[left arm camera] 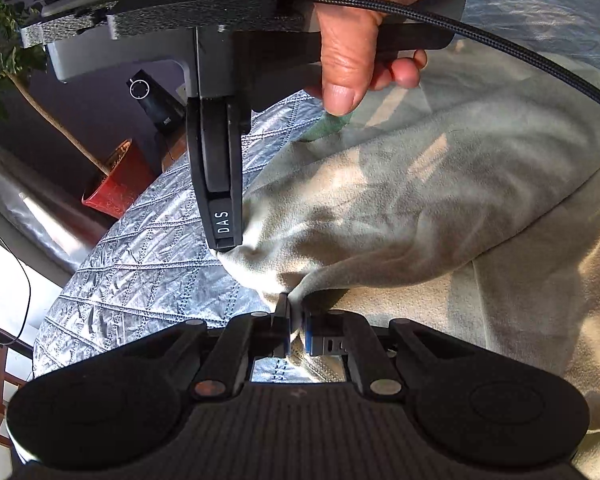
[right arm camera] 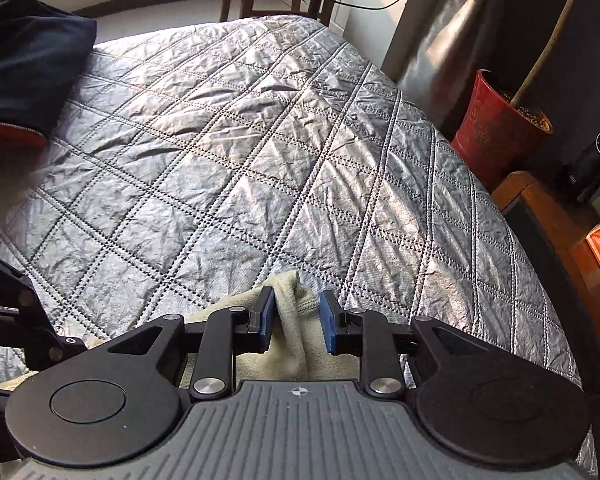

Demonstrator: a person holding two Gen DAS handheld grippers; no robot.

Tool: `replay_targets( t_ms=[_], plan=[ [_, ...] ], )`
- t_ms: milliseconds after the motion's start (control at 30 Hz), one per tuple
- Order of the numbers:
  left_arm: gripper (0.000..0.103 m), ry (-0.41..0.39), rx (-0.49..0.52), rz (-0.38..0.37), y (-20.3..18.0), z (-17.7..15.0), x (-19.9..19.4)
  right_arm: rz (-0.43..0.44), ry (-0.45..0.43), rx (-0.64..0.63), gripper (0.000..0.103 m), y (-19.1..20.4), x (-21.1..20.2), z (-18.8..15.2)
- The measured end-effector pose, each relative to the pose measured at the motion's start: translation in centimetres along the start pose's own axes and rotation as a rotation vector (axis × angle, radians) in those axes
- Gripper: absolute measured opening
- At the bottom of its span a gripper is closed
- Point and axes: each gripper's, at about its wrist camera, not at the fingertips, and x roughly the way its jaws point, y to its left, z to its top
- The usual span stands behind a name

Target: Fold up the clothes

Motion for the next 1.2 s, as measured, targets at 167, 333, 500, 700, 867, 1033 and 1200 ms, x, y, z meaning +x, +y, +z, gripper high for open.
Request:
replay_targets(
  t_ms=[167,333,500,700,867,1033,1200],
  plan=[
    [0.004,0.0,0.017,0.004,-0.4,-0.1,-0.4,0.013,-0.126,0.211,0.003,-2.5,-1.5,-0.7],
    [0.003,0.015,0.028,-0.002,-0.8,-0.1,-0.9,0.005,-0.259,0.454,0.0,-6.8,-3.2,-2.0],
    [0.003,0.054,0.039,0.039,-0.5,0.1,-1.4,-0.009,-0.249,0.51,0.006,-7.2,-2.8,-3.1],
    [0.021,0.071,-0.105,0.074,3.6,0.3,-3.1,0.025,-0.287,0.54,0.02,-5.1,-5.8,-6.2],
    [0.032,0.08,-0.038,0.007,-2.9,3.5,-6.7,0.041,-0.28,0.528,0.027,-0.6,-7.3,-9.5],
    [0.039,0.121,0.032,-0.084,-4.3,2.5,-7.7,0.033,-0.172,0.395,0.056,4.5,-6.0,-10.9],
    [0.049,0.112,-0.144,0.109,-0.9,2.3,-8.7,-0.047,-0.243,0.338,0.059,6.0,-7.5,-9.4]
  ],
)
